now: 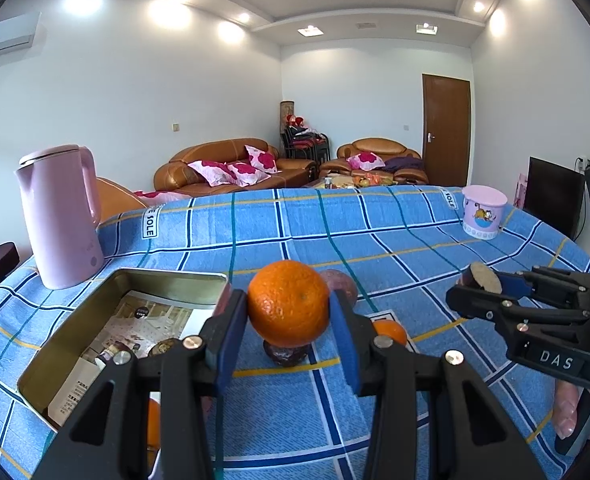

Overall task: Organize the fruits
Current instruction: 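Carry the orange and the rice cake in both grippers over the tin box, then open the left gripper dropping the orange into the tin while the right releases the rice cake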

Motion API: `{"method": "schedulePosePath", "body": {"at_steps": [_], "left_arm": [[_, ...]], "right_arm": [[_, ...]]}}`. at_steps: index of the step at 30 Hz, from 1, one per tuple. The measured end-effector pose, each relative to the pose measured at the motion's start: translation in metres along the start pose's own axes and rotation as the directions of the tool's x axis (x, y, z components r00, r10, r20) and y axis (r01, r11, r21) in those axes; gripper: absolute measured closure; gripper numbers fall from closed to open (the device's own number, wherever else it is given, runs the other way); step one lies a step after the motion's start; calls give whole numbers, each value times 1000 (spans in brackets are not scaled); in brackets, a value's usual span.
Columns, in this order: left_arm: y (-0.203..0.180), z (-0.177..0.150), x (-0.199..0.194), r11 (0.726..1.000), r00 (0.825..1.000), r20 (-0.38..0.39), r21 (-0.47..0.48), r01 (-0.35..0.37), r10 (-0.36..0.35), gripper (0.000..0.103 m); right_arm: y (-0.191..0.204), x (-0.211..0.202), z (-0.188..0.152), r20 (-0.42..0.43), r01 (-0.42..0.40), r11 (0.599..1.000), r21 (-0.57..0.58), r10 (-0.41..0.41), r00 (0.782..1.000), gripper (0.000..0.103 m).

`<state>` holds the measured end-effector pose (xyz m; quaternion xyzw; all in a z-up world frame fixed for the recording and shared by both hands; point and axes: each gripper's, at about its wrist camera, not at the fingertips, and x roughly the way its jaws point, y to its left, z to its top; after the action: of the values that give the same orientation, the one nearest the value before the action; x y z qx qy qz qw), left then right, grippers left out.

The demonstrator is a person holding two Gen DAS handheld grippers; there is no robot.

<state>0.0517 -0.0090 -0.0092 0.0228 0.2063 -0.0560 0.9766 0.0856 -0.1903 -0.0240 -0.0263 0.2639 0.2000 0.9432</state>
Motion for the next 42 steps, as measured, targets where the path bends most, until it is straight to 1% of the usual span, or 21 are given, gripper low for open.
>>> {"method": "schedulePosePath", "body": {"at_steps": [8, 13, 18, 21, 28, 32, 42], "left_arm": [[1, 0, -5, 1000, 999, 31, -4, -19, 19, 59], [10, -3, -8, 999, 999, 2, -20, -34, 34, 59], [33, 2, -14, 997, 998, -1, -48, -62, 62, 59], [49, 4, -17, 994, 996, 1, -60, -93, 93, 59], [78, 4, -17, 983, 986, -35, -82, -162, 160, 59], [91, 1, -13, 978, 981, -60, -84, -192, 187, 59], [112, -8, -9, 968, 964, -109, -51, -248, 241, 59]], "right_arm": [[2, -3, 0, 11, 10, 1000, -10, -10, 1000, 66], [11, 3, 4, -4, 12, 999, -41, -12, 1000, 66], [22, 7, 19, 4, -33, 999, -32, 33, 999, 66], [37, 10, 29, 12, -53, 997, -57, 54, 998, 66], [66, 19, 47, 12, -109, 990, -87, 110, 994, 66], [76, 23, 54, 10, -130, 986, -100, 132, 991, 66], [100, 42, 65, -7, -194, 975, -110, 194, 981, 66]]}}
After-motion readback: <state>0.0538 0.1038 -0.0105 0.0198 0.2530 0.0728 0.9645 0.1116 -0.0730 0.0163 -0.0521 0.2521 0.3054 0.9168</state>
